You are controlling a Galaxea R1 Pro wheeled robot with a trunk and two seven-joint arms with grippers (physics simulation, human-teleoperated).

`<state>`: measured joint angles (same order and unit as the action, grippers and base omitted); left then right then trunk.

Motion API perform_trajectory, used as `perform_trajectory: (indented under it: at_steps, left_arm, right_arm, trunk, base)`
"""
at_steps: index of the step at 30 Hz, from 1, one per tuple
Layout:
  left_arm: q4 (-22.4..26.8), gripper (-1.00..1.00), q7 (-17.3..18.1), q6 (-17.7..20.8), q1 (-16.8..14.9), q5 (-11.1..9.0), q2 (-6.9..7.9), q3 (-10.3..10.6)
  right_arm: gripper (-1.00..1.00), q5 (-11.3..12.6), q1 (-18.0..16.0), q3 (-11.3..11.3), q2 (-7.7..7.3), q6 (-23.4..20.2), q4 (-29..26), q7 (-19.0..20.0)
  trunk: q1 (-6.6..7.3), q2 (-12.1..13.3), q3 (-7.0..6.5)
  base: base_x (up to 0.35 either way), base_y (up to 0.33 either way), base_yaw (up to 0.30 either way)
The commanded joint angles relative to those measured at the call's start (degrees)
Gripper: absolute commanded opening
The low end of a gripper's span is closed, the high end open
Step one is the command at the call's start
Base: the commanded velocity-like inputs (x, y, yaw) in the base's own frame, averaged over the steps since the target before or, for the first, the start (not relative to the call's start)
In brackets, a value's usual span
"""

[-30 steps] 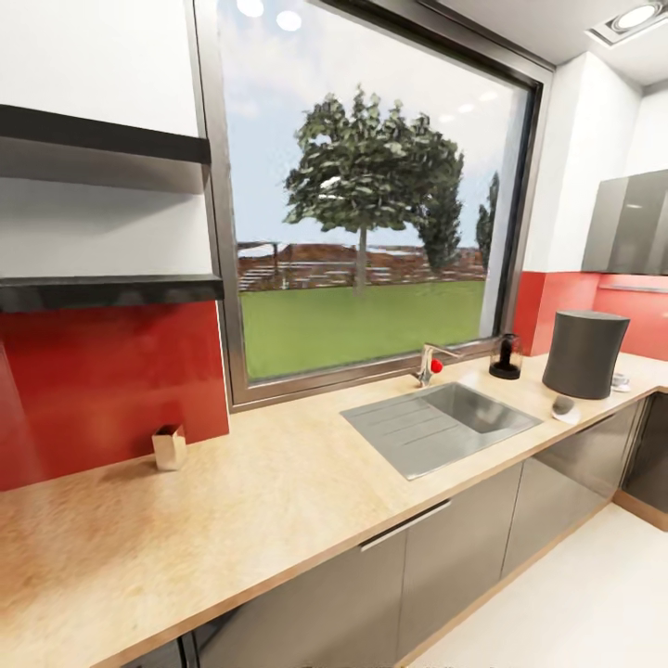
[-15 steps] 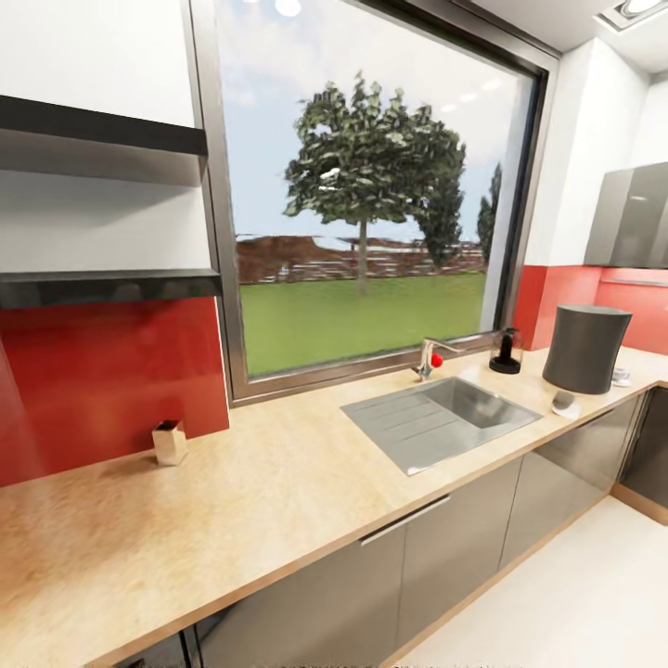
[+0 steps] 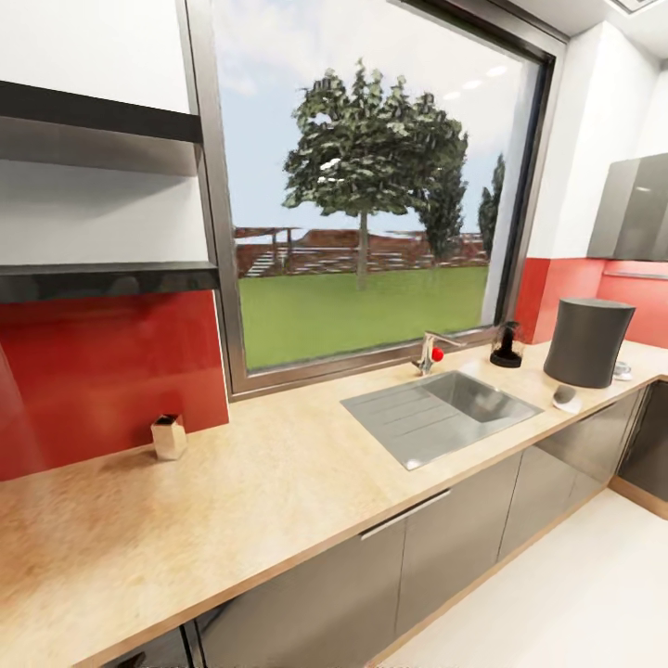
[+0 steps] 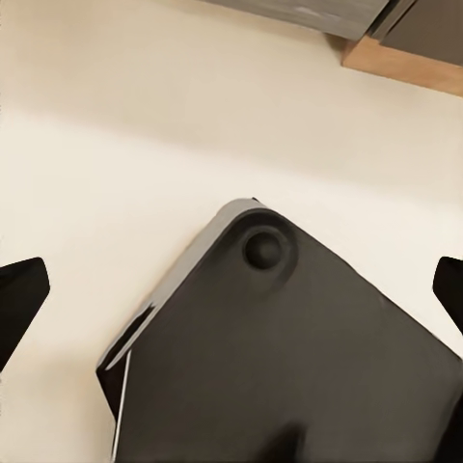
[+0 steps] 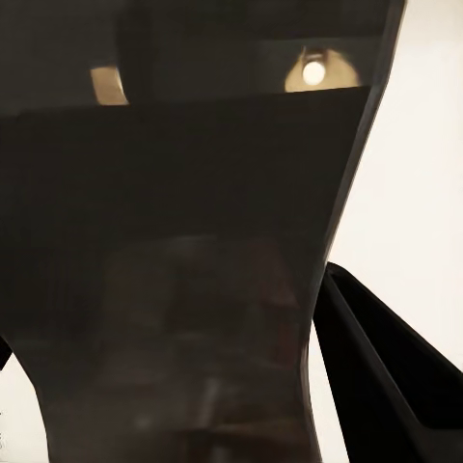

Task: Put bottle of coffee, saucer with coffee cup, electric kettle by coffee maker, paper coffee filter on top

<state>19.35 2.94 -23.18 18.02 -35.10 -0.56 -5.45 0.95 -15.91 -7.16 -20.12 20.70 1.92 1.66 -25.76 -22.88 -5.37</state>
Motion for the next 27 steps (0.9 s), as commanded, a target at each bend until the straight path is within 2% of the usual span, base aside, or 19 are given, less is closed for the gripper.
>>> perform_trajectory:
  at_steps: [1,16,27]
  left_arm:
    - [0.12,1.00,0.31,0.05,0.05,-0.28,-0.05,-0.29]
    - [-0.44,1.00,0.83,-1.10,0.03,-0.36,-0.05,-0.26]
    - [-0.59,1.00,0.84,-1.08,0.04,-0.41,-0.01,-0.21]
  right_arm:
    - [-1.00,0.26,-0.09,-0.22,0.06,0.31,0.21,0.19]
    - [-1.00,0.28,-0.04,-0.22,0.17,0.74,0.22,0.19]
    - [-1.00,0.28,0.38,-0.22,0.37,0.74,0.19,0.19]
  trunk:
    - [-0.02,-0.04,0.10]
    - [-0.02,-0.04,1.15]
    - [-0.02,-0.04,1.16]
  base:
    - [0.000,0.000,0.000]
    - [0.009,-0.006,0.000]
    - [0.171,-0.224,0.000]
